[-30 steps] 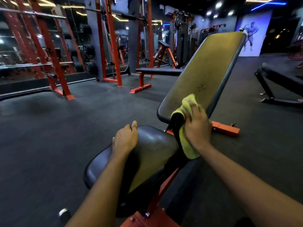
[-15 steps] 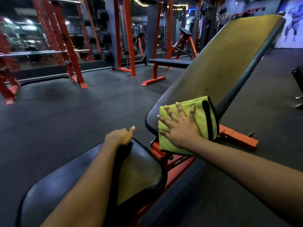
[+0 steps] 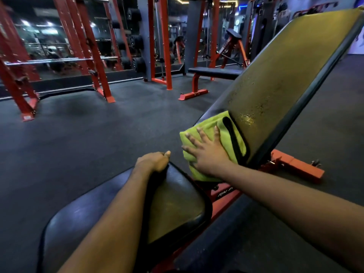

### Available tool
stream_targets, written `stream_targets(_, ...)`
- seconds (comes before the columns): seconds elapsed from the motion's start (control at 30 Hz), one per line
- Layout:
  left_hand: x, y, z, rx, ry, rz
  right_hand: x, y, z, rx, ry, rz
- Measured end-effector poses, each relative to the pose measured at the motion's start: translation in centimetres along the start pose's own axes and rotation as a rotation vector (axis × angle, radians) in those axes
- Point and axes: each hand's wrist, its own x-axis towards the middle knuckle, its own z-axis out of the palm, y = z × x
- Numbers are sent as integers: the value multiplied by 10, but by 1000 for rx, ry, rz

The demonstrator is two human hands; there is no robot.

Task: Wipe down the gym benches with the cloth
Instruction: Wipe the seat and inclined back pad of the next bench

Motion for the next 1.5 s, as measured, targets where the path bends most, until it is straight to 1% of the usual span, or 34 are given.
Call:
stream_targets(0.07, 2, 1, -1, 13, -2, -8, -23, 0, 3, 2, 9, -17)
stream_targets(0.13, 6, 1, -1, 2, -17, -10, -26, 8, -2, 47, 2, 7)
stream_targets(0.2, 12, -1, -1, -1, -28, 6, -9, 18, -8, 111, 13, 89)
stream_targets(0.3, 27, -9, -4, -34, -83, 42, 43, 34, -17, 170, 35, 250)
stream_targets(0.4, 36, -10, -2, -54, -118, 81, 79, 37, -21, 127, 4, 324)
stream_targets(0.5, 41, -12, 2, -25, -128, 103, 76, 25, -18, 91, 15, 301)
stream_targets(0.6, 48, -16, 4, -39, -162, 125, 45, 7, -13, 87, 35, 208)
stream_targets(0.73, 52, -16, 3, -78, -204, 174, -9, -6, 3, 10, 1, 90)
stream_targets(0.8, 51, -16, 2, -91, -236, 199, -16, 1, 1, 16, -13, 80)
stream_targets(0.83, 52, -16, -1, -109, -253, 214, -8, 6, -2, 41, -13, 103)
stream_targets(0.97, 60, -17, -16, -368, -339, 211, 50, 13, -13, 129, 20, 268)
stream_targets(1.0, 63, -15, -16, -436, -320, 210, 60, 14, -13, 132, 24, 295)
stream_targets(1.07, 70, -9, -16, -552, -203, 232, 64, 13, -10, 129, 47, 320)
stream_targets(1.13, 75, 2, -15, -670, -89, 294, 46, 8, -5, 143, 98, 311)
stream_targets(1.17, 76, 13, -16, -735, -75, 325, 31, 8, -3, 151, 128, 310)
stream_targets(1.27, 84, 40, -14, -853, -65, 361, -16, 8, 3, 138, 177, 387)
stream_targets(1.3, 98, 44, -5, -882, -55, 369, -29, 10, 3, 130, 190, 418)
stream_targets(1.37, 111, 52, 2, -942, -28, 346, -47, 21, 2, 112, 197, 477)
stream_targets(1.43, 99, 53, -5, -1003, -47, 322, -50, 42, -4, 118, 172, 533)
stream_targets(1.5, 91, 52, -11, -1011, -77, 335, -40, 70, -10, 139, 165, 592)
